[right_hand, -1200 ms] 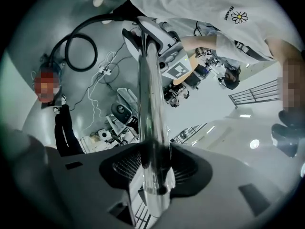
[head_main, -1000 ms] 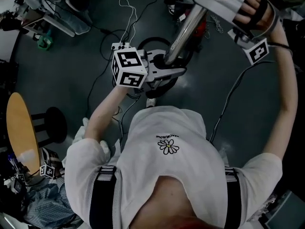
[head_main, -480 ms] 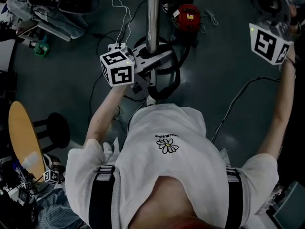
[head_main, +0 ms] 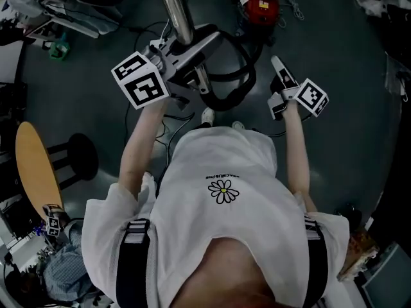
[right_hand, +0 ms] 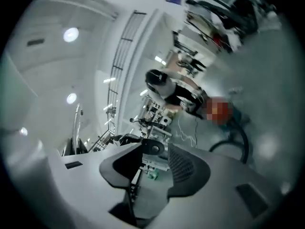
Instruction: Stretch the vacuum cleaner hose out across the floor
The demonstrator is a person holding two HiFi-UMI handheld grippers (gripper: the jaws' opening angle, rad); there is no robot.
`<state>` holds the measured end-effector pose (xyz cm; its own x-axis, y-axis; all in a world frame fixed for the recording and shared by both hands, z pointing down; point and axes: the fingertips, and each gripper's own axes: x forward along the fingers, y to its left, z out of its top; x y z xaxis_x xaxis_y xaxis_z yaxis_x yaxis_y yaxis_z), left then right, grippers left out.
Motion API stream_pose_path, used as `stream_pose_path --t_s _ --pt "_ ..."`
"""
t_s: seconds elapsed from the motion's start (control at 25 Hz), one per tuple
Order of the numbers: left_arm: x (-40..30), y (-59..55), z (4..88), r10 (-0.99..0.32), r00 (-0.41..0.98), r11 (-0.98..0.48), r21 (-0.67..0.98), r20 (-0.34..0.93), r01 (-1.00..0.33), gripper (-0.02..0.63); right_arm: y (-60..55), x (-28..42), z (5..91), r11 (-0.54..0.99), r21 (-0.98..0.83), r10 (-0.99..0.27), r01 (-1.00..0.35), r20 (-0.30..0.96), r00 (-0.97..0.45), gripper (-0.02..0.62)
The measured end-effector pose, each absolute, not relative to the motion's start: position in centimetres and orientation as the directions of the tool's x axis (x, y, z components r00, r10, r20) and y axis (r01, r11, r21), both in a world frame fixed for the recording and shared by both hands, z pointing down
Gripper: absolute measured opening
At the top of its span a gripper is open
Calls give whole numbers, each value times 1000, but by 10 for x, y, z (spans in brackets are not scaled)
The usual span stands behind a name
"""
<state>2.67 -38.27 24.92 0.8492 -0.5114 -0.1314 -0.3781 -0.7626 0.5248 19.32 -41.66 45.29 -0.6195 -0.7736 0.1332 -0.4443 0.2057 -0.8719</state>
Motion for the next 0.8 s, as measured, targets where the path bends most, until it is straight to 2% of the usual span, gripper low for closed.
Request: stream_pose_path --t_s 0.12,0.24,0.32,0.44,0.8 --pt "26 -384 249 -519 845 -759 523 -127 -388 110 -390 188 538 -64 -966 -741 -252 215 -636 170" --pt "30 -383 244 -500 857 -777 501 -125 -380 109 -374 182 600 -314 -949 -728 -6 245 -640 170" --pt "33 -381 237 -484 865 -794 483 -135 -368 109 -367 177 628 -401 -915 -719 50 280 -636 170" --pt "36 -377 226 -466 871 -814 463 -158 -351 109 -363 162 647 -462 -878 -712 127 281 -643 170" --pt "43 -373 211 -432 884 -845 422 -176 -329 109 -383 127 643 -467 -763 -764 448 93 -638 172"
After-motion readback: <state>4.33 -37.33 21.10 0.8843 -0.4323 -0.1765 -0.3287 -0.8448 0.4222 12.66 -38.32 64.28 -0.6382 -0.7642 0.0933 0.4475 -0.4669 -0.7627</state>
